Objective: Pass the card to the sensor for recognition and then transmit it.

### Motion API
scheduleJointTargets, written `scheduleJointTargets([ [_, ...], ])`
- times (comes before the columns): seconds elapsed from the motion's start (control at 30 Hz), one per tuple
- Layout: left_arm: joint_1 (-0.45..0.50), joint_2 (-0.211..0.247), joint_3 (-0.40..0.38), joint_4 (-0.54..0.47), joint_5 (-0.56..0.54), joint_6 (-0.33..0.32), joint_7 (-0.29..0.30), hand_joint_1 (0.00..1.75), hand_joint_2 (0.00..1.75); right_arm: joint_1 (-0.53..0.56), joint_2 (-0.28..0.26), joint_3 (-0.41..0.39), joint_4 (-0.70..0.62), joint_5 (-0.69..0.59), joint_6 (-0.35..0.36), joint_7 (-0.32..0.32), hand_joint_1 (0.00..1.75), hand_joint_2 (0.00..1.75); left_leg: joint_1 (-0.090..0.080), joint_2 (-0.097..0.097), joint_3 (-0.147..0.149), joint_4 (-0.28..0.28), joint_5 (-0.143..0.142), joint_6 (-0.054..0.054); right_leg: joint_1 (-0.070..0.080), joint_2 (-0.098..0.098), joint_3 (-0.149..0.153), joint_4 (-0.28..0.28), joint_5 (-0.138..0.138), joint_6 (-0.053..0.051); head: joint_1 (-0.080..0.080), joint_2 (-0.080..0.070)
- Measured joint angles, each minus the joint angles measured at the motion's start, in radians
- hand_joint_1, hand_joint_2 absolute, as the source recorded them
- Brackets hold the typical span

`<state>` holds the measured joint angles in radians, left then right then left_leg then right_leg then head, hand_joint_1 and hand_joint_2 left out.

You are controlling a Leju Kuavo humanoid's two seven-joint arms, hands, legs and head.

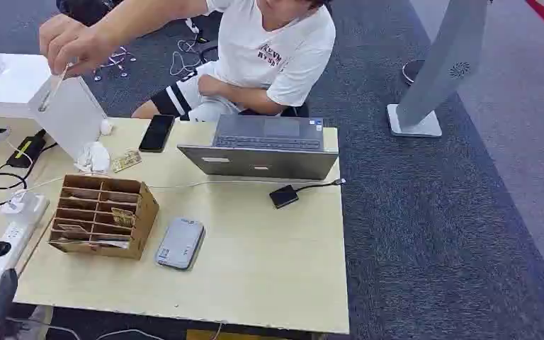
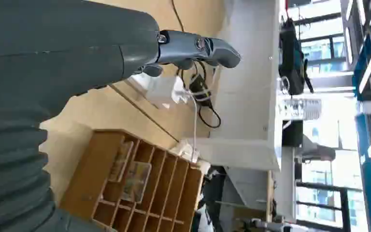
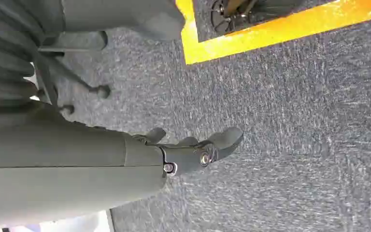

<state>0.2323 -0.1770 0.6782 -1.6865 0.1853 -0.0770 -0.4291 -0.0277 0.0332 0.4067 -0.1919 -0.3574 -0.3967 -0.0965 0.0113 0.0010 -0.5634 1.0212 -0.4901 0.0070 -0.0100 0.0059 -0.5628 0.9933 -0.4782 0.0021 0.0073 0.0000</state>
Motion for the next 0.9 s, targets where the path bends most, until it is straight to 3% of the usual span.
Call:
scheduleJointTargets([
  [0.37,-0.187,0.082,-0.195,0.031,-0.265,0.054,0.087,0.00,1.75,-0.010,0.008,0.074,0.002,0.050,0.002,0.031,0.00,1.75,0.000,0.000,0.000,0.000,0.001,0.000,0.000,0.000,0.000,0.000,0.001,0.000,0.000,0.000],
  [0.9,-0.485,0.207,-0.481,0.185,-0.647,0.125,0.219,0.00,1.75,-0.028,0.018,0.181,0.006,0.129,0.018,0.084,0.00,1.75,0.000,0.000,0.000,0.000,0.001,-0.001,0.000,0.001,0.000,0.001,0.001,-0.001,0.000,0.000],
])
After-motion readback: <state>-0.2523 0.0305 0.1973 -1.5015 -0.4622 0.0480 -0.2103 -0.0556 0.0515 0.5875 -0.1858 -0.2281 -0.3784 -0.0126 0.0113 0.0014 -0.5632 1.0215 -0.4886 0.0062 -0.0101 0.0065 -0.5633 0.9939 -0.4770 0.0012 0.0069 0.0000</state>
